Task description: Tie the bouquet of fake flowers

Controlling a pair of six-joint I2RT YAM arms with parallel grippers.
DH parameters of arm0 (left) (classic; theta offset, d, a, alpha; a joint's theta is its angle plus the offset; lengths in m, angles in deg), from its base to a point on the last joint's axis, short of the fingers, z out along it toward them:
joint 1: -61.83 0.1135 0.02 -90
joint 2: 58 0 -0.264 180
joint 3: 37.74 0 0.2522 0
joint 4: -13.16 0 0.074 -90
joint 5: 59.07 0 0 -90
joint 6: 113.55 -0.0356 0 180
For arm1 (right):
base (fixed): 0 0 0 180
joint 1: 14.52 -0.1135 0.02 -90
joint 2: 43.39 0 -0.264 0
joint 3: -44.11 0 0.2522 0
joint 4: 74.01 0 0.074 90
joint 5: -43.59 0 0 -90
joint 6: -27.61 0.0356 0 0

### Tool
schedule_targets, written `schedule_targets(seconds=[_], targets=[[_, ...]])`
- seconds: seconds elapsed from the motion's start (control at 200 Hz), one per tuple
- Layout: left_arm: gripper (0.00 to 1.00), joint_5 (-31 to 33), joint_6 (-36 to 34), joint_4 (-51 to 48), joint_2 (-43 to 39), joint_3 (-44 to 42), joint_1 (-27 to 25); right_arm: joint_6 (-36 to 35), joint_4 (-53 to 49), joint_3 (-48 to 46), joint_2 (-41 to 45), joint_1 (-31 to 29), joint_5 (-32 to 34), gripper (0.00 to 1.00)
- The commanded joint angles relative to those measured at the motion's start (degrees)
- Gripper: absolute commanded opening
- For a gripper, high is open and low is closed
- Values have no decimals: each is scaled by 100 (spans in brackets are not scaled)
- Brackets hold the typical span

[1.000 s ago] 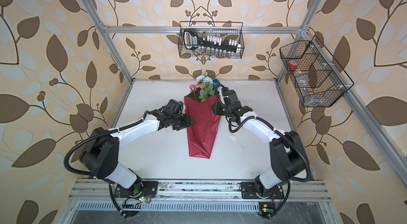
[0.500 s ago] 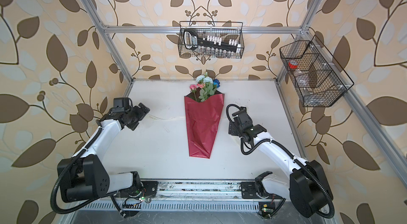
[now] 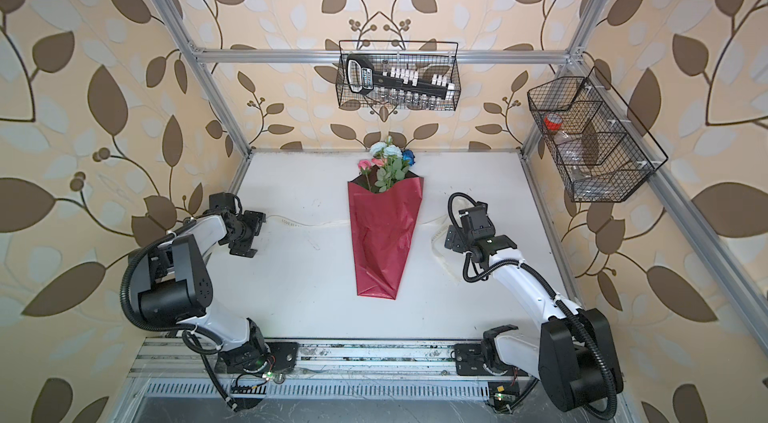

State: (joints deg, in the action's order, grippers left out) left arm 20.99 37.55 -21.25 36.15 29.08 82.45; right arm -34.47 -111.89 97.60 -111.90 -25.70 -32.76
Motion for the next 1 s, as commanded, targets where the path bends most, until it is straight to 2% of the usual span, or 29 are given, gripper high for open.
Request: schedule_targets(seconds=[0.0,0.065,0.275,0.33,0.42,0.555,0.66,0.745,0.805,0.86,0.995], targets=[[85,216,694,198,286,341,4,-99,62,50,-113,136,-203,100],[81,302,872,301,478,426,5,-82,89,80,-170,200,-236,99],[78,488,1071,65,1099,1054,4,-33,260,105,-302,276,-599,99],[70,591,1212,59,1180,1097,8,5,266,125,-333,282,-572,100],[48,717,1569,-204,1396,1272,8,72,234,190,-393,312,-548,99],[42,679,1748,-1046,1885,1940,-6,154,42,401,-513,353,-514,99],[41,643,1881,-963,2005,1937,-14,234,-29,514,-534,379,-420,100],[30,584,1839,-778,2088,1922,-14,297,-62,559,-536,409,-348,100],[12,503,1747,-682,2157,1954,-12,351,-124,572,-542,439,-274,100],[2,405,1628,-506,2186,1939,-14,386,-190,586,-533,489,-183,100],[0,177,1066,-306,2186,2045,-37,424,-286,531,-488,591,-98,100]])
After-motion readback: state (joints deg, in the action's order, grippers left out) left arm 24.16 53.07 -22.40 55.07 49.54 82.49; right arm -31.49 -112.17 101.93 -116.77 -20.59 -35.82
